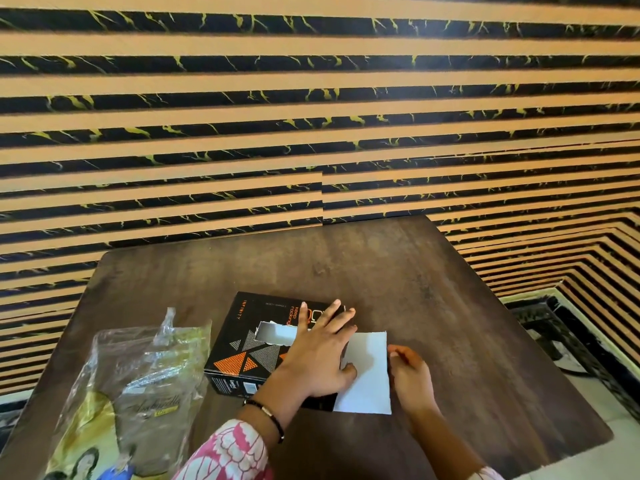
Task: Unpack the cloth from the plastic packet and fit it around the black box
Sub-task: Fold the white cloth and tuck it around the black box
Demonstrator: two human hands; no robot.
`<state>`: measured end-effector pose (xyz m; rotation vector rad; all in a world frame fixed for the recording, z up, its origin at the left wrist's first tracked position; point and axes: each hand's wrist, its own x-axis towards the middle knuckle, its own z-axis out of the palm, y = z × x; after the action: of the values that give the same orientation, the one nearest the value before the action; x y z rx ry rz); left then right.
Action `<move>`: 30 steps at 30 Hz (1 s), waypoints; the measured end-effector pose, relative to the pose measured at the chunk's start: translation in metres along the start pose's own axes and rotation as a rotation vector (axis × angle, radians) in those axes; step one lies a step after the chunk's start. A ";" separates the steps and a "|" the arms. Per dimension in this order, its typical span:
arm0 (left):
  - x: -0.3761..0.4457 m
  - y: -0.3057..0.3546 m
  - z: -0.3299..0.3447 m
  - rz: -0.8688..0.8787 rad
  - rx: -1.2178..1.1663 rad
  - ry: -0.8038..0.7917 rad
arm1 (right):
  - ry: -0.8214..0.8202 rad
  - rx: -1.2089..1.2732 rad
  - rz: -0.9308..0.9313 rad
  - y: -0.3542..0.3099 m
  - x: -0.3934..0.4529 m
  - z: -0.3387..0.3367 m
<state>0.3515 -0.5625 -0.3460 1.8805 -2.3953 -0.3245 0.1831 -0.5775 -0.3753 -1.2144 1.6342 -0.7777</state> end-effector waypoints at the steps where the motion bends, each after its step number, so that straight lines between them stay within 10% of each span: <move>1: 0.000 0.000 0.000 -0.004 -0.011 0.006 | -0.009 -0.007 -0.035 -0.003 -0.001 0.001; 11: -0.002 -0.004 0.004 -0.100 -0.083 0.122 | -0.093 -0.128 -0.346 -0.013 -0.026 0.029; 30: -0.001 -0.006 0.007 -0.228 -0.176 0.223 | -0.443 0.150 -0.096 -0.005 -0.035 0.050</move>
<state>0.3560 -0.5616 -0.3543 1.9930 -1.9503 -0.3109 0.2337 -0.5443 -0.3793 -1.2585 1.1444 -0.6224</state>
